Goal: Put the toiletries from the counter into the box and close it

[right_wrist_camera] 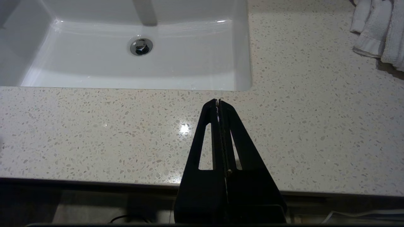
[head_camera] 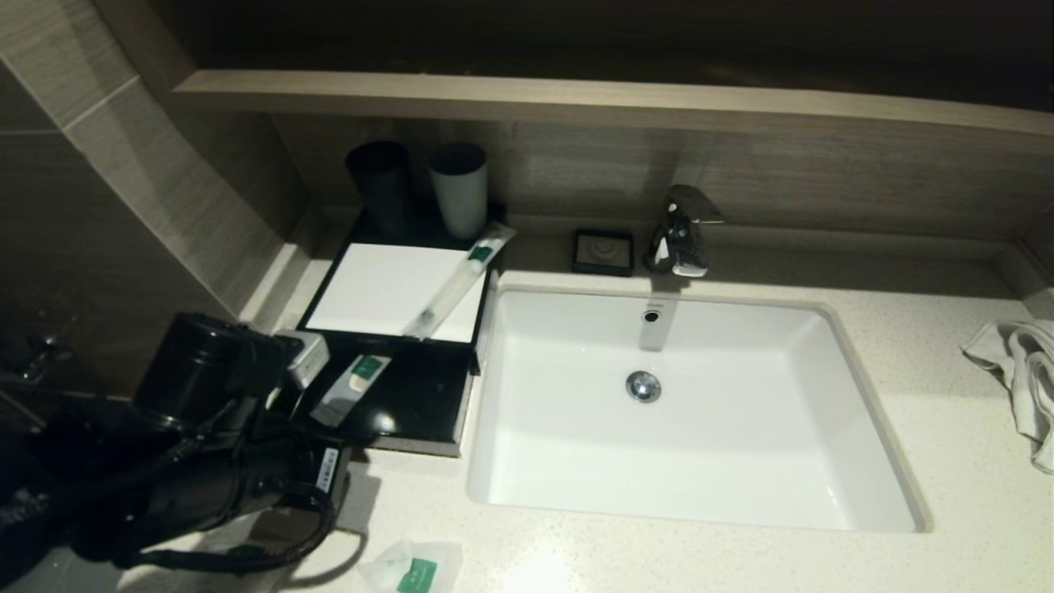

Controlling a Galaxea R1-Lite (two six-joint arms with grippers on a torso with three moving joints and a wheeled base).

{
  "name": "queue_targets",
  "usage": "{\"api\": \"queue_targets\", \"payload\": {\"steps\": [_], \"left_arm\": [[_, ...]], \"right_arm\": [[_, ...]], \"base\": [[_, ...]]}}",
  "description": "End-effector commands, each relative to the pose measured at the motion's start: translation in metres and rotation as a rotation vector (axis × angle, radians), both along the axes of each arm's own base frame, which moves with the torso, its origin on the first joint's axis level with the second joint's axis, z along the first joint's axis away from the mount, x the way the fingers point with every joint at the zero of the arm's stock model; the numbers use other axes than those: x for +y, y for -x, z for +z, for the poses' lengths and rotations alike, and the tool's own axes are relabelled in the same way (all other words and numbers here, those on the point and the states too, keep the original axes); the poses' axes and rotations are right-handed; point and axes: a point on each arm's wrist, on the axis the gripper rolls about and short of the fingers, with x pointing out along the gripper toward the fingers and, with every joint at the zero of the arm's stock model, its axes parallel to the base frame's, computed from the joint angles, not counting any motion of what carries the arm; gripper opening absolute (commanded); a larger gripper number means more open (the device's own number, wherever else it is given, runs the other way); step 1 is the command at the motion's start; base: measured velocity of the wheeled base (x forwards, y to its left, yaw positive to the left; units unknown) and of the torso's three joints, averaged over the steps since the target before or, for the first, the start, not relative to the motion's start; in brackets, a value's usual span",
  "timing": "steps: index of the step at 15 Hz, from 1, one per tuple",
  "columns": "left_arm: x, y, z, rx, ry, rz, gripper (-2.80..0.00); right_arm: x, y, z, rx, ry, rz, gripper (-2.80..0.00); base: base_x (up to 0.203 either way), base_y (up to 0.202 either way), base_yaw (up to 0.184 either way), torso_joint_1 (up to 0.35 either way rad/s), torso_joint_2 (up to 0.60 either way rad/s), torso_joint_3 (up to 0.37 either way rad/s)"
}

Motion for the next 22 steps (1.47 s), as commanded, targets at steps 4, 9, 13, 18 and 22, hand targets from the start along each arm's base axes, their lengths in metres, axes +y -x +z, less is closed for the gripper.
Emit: {"api": "queue_targets", "payload": {"steps": [4,9,13,18,22], "left_arm": [[0.001,0.003,0.017,-0.055,0.045,-0.01,-2.8],[-0.006,-0.011,0.019,-0.058,0.055,-0.007,-2.8],[-0.009,-0.02,0.017,-0.05,0.05,0.002,-2.8],[-0.014,-0.031,0.011,-0.027,0.035,0.006,-2.8],[-0.017,-0.037,0.004,-0.003,0.023,0.006,-2.8]], "right_arm": [[0.0,0.0,0.0,0.0,0.0,-0.001,-2.8],[0.0,0.0,0.0,0.002,0.0,0.001,-2.8],[0.0,0.0,0.0,0.002,0.0,0.001,-2.8],[0.0,0.0,0.0,0.0,0.0,0.0,-2.8],[0.0,0.0,0.0,0.002,0.0,0.001,-2.8]], "base": [[0.0,0.0,0.0,0.0,0.0,0.0],[0.0,0.0,0.0,0.0,0.0,0.0],[0.0,0.0,0.0,0.0,0.0,0.0],[0.0,0.0,0.0,0.0,0.0,0.0],[0.0,0.0,0.0,0.0,0.0,0.0]]}}
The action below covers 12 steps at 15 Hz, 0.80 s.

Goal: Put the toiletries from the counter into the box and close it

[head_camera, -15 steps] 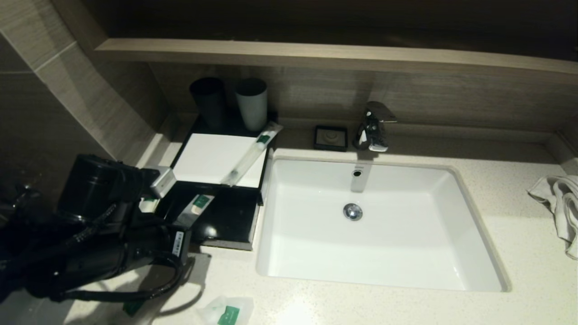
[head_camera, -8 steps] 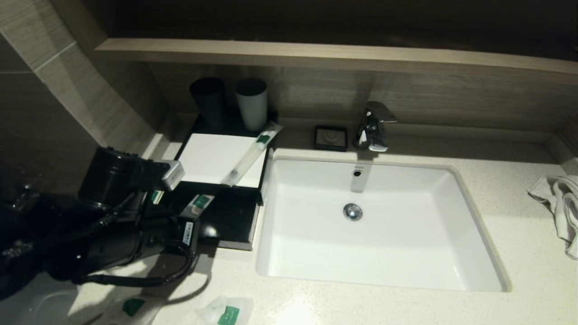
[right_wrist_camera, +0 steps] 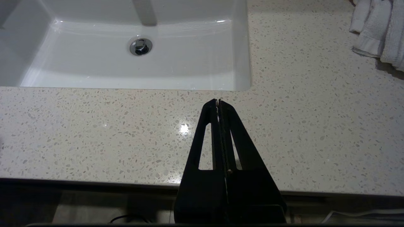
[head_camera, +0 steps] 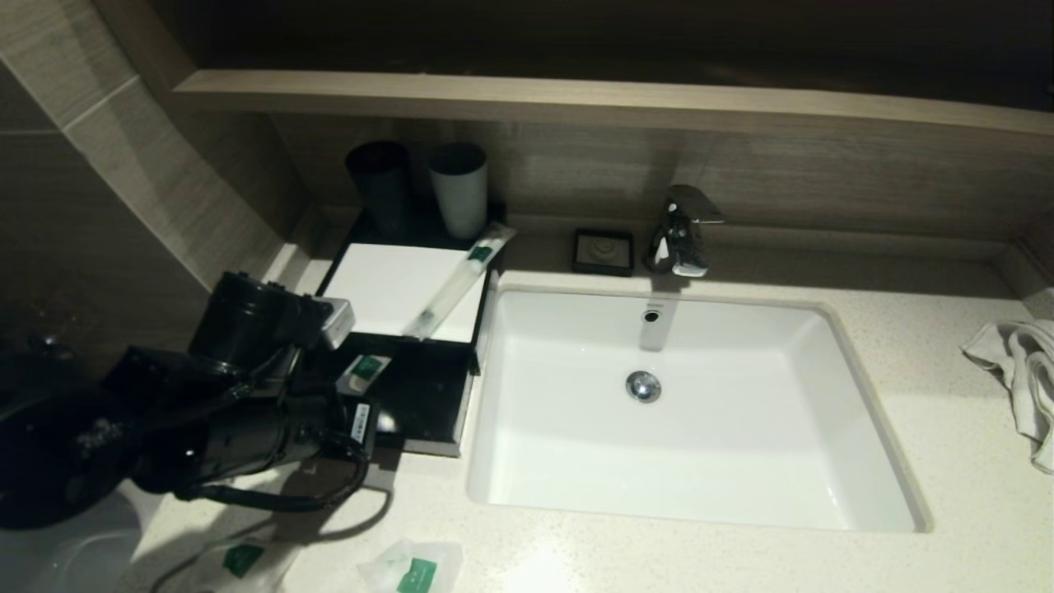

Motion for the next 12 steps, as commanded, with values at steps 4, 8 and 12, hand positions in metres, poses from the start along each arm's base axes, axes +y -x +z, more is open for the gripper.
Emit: {"api": "queue_targets", "payload": {"steps": [4,8,12], "left_arm": [[-0.0021,-0.004,-0.006,0.024,-0.009,0.002,-2.8],[-0.0015,-0.0028,-0.0075,0.041,-0.018,0.002,-2.8],[0.0007,0.0015,-0.0068,0.063,-0.029,0.002,-2.8]], "right_arm": [[0.0,-0.0001,-0.0004,0.002,0.0,0.0,-2.8],[0.0,-0.0001,-0.0004,0.002,0.0,0.001,-2.8],[0.0,-0.0001,-0.0004,0.002,0.0,0.001,-2.8]], "base": [[0.0,0.0,0.0,0.0,0.0,0.0],[0.0,0.0,0.0,0.0,0.0,0.0],[0.0,0.0,0.0,0.0,0.0,0.0]]}}
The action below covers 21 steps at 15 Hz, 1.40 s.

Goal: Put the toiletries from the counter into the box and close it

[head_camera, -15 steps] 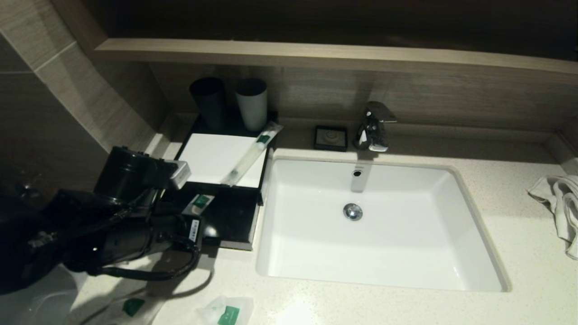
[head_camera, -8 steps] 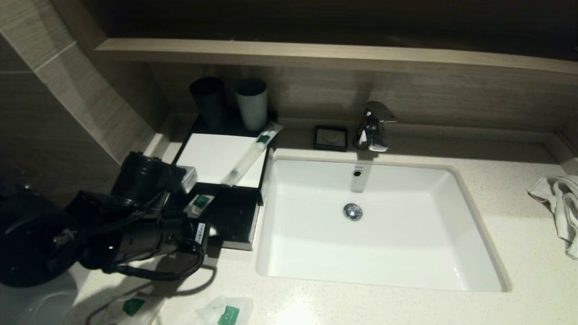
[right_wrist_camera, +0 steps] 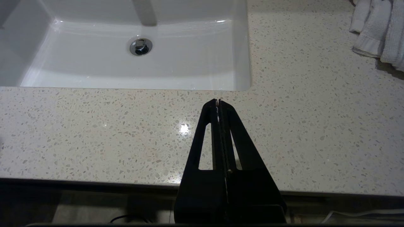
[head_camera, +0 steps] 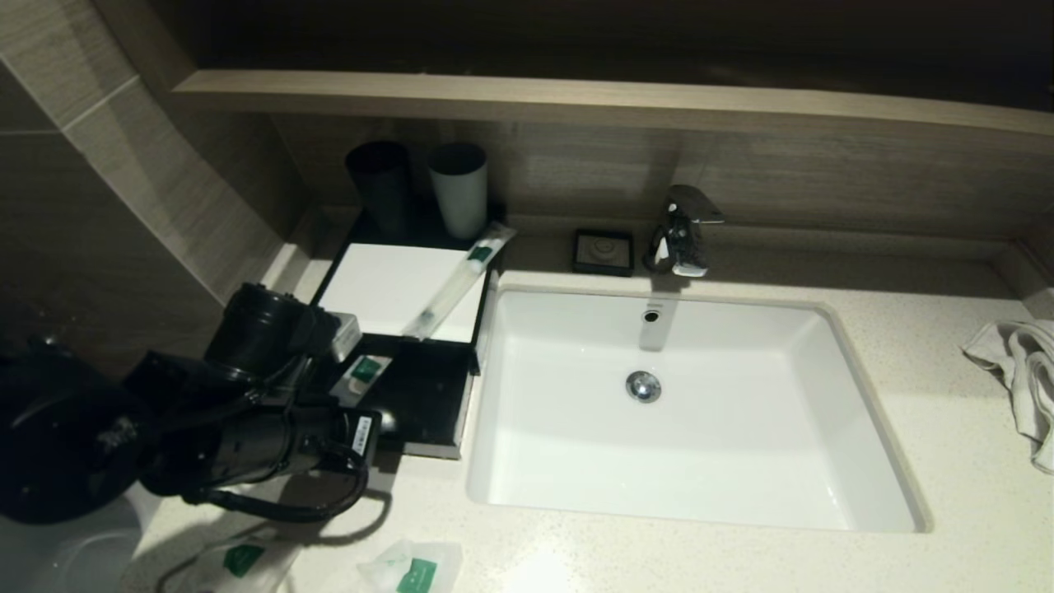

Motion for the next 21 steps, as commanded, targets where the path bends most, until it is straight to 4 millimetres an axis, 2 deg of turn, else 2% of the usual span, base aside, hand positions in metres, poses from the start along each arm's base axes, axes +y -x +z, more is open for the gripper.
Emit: {"api": "queue_targets", "payload": {"steps": [1,16,21], "left_arm": [[0.001,0.002,0.001,0.006,-0.003,0.002,-2.8],[0.01,0.024,-0.004,0.055,-0.028,-0.006,-2.8],[0.012,0.028,0.004,0.023,-0.011,-0.007,-2.8]], "right_arm": [[0.0,0.0,0.0,0.002,0.0,0.0,-2.8],[0.0,0.0,0.0,0.001,0.0,-0.001,-2.8],[0.0,0.0,0.0,0.0,0.0,-0.001,-2.8]], "base": [[0.0,0.0,0.0,0.0,0.0,0.0],[0.0,0.0,0.0,0.0,0.0,0.0],[0.0,0.0,0.0,0.0,0.0,0.0]]}}
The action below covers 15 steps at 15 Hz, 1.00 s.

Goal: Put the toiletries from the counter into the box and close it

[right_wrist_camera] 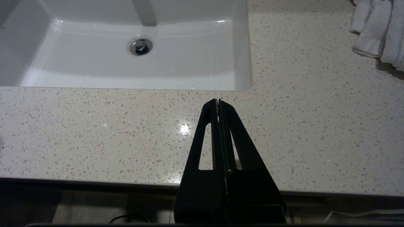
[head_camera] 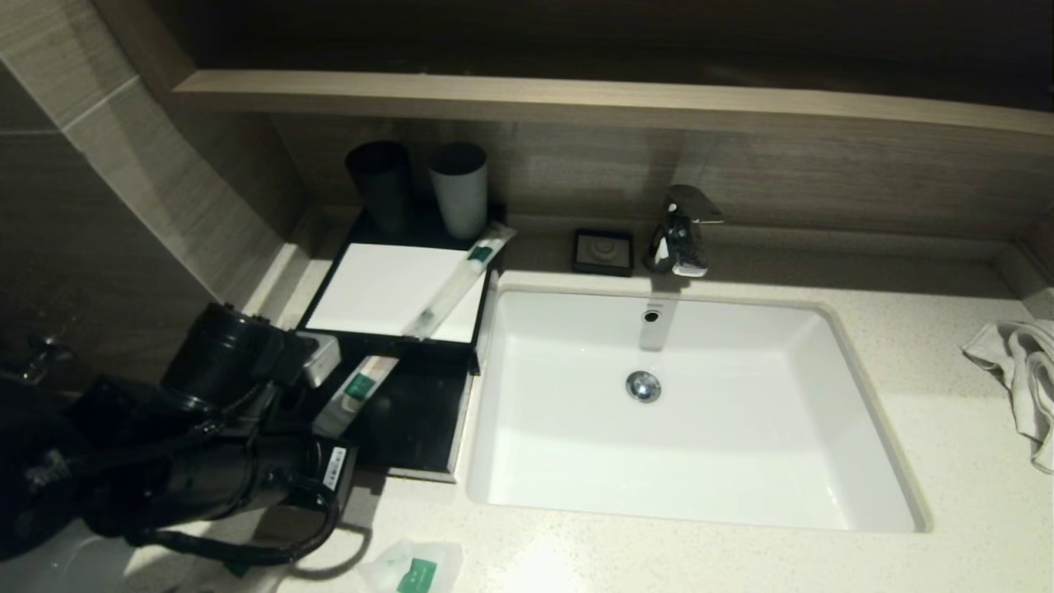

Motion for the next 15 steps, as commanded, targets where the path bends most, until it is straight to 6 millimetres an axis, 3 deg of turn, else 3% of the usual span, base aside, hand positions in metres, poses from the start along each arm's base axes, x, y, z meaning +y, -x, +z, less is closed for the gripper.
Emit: {"api": "queue_targets", "payload": {"steps": [1,11,15], "left_arm": [[0.002,0.004,0.009,-0.036,0.019,0.002,-2.8],[0.004,0.007,0.051,-0.232,0.133,0.012,-2.8],[-0.002,-0.004,0.06,-0.275,0.152,-0.001,-2.8]], "right_arm": [[0.0,0.0,0.0,0.0,0.0,-0.001,-2.8],[0.0,0.0,0.0,0.0,0.0,0.0,-2.8],[0.0,0.0,0.0,0.001,0.0,-0.001,-2.8]], "base": [[0.0,0.0,0.0,0.0,0.0,0.0],[0.0,0.0,0.0,0.0,0.0,0.0],[0.0,0.0,0.0,0.0,0.0,0.0]]}}
